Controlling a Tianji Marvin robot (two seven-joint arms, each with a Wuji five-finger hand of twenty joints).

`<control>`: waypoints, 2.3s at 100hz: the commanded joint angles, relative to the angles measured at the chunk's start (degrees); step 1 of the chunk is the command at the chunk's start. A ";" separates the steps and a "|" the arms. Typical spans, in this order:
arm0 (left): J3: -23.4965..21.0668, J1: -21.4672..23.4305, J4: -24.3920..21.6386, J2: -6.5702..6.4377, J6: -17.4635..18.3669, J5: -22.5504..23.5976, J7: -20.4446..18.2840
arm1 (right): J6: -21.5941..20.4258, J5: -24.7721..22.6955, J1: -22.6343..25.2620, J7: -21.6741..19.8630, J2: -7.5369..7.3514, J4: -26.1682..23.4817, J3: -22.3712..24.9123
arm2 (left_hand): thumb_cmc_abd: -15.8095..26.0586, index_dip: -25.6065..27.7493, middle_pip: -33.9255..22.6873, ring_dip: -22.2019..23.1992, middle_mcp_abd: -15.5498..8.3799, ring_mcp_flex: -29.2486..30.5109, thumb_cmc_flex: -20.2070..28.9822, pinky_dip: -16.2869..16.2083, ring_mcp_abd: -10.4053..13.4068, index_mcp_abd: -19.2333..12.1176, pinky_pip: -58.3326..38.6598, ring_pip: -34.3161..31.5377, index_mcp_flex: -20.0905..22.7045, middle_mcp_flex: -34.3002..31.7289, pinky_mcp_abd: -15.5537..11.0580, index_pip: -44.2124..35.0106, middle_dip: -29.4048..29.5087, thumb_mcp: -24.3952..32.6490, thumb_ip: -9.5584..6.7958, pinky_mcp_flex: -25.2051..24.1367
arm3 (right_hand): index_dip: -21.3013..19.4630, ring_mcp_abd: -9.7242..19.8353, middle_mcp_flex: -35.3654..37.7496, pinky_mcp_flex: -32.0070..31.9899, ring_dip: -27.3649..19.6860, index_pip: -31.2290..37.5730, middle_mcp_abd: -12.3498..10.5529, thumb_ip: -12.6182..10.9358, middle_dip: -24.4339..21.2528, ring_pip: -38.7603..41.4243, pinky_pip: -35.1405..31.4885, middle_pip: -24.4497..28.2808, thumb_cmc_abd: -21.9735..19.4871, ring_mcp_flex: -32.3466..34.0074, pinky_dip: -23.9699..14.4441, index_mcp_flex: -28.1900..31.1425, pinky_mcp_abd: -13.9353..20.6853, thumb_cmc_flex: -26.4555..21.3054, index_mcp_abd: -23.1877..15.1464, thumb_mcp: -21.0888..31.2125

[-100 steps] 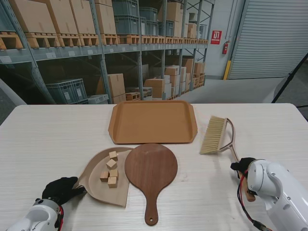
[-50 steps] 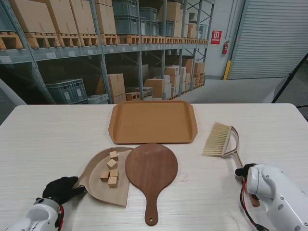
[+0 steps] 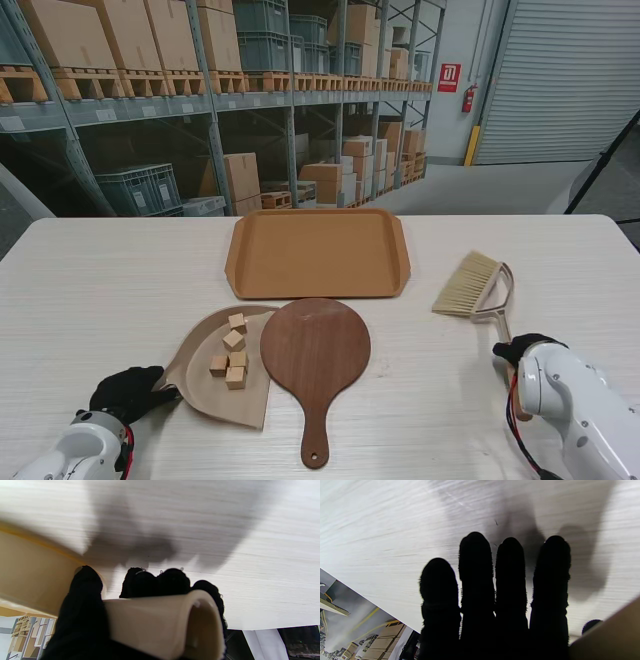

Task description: Sweep wood blocks off a wooden cutting board into a dustpan and pour them into a container

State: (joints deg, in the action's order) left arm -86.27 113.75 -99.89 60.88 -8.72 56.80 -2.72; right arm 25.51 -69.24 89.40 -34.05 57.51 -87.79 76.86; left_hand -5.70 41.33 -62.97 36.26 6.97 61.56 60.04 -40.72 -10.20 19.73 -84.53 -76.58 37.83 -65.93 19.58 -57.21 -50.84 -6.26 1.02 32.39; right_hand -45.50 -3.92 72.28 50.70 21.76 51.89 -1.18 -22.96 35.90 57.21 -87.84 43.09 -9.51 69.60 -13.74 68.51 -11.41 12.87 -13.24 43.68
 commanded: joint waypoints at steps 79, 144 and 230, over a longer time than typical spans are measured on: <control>0.46 0.59 0.44 0.21 -0.04 -0.13 -1.57 | -8.14 -5.23 1.55 -3.42 0.04 -2.15 1.60 | 6.14 -0.43 -12.59 1.17 -6.74 5.22 8.26 0.62 9.07 0.94 -3.12 -4.67 8.81 -4.45 0.06 -1.31 -0.03 6.28 -0.88 -0.12 | 18.53 2.08 -9.84 -6.62 3.78 4.88 1.04 5.02 -1.31 -9.98 12.79 -5.86 -30.48 -8.35 -17.61 -15.61 1.35 31.92 -2.88 46.27; 0.45 0.66 0.39 0.21 -0.06 -0.15 -1.57 | -7.85 -4.97 1.64 -3.35 0.03 -2.03 1.30 | 6.21 -0.41 -12.51 1.30 -6.65 4.85 8.28 0.58 8.84 0.85 -3.04 -4.51 8.83 -4.37 0.10 -1.34 -0.01 6.22 -0.84 -0.21 | 9.02 1.20 -9.55 -6.14 5.33 -5.71 1.80 15.90 -4.54 -9.86 12.35 -3.80 -30.48 -7.53 -18.36 -9.46 1.70 51.66 2.13 45.50; 0.40 0.72 0.35 0.21 -0.07 -0.19 -1.65 | -4.88 -1.81 1.65 -1.29 0.02 -1.20 0.69 | 6.28 -0.41 -12.32 1.31 -6.46 4.85 8.30 0.51 8.76 0.86 -2.97 -4.50 8.79 -4.25 0.17 -1.31 0.08 6.19 -0.80 -0.38 | 4.13 -1.70 -6.86 -6.08 6.13 -9.12 4.13 27.06 -3.84 -6.91 9.89 -3.98 28.52 -7.04 -18.54 -5.59 1.59 -13.02 5.85 -5.28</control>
State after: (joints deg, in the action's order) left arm -86.25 113.71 -99.90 60.89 -8.80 56.58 -2.80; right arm 20.34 -71.16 90.40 -34.57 57.46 -89.67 77.95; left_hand -5.70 41.33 -62.70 36.26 6.97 61.56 60.04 -40.72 -10.20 19.73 -84.53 -76.54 37.83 -65.93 19.58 -57.21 -50.84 -6.26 1.02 32.38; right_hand -40.76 -3.70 63.16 43.93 26.04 46.48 0.49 2.31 31.84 48.16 -75.58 37.55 17.99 61.71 -30.87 61.61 -9.92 0.26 -8.65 40.03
